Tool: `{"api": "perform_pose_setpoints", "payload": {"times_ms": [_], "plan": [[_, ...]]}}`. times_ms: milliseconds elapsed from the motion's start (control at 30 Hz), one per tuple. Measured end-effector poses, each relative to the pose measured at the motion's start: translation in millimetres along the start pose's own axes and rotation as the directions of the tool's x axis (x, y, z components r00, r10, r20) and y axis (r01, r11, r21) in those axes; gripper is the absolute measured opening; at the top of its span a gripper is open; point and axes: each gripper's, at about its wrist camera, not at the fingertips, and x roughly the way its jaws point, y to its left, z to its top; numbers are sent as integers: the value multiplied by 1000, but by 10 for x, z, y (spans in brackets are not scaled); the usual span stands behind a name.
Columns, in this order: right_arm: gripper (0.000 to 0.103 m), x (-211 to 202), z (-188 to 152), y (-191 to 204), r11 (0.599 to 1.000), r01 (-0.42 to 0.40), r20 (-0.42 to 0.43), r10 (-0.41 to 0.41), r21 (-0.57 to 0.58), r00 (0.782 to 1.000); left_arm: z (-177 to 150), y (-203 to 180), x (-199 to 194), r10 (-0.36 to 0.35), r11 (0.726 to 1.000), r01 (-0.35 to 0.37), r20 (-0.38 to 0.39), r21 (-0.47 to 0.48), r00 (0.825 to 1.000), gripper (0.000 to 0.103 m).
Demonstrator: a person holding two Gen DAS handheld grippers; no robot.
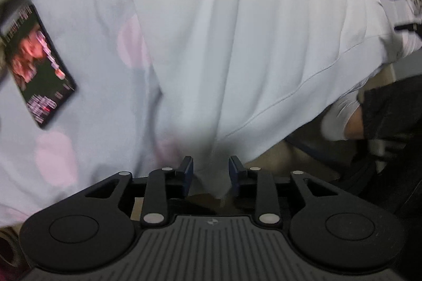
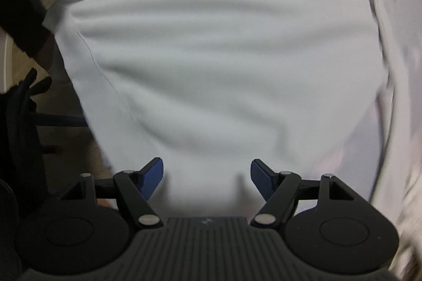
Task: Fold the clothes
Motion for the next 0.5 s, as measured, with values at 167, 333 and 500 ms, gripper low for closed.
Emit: {"api": "perform_pose_setpoints", "payload": {"times_ms": [167,333,500], "plan": [[75,204,-339,-87,975,-89,-45,100,202,994,-11,-29,275,23,1000,-23,-73,3,997,27],[71,361,-443,-51,932,-234,-54,258,278,965,13,51,366,20,998,-25,-91,-49,996,29],[63,530,-409,-21,931,-199,-135,249,306,959,14,157,443,29,995,-40,-112,-96,993,30]]}}
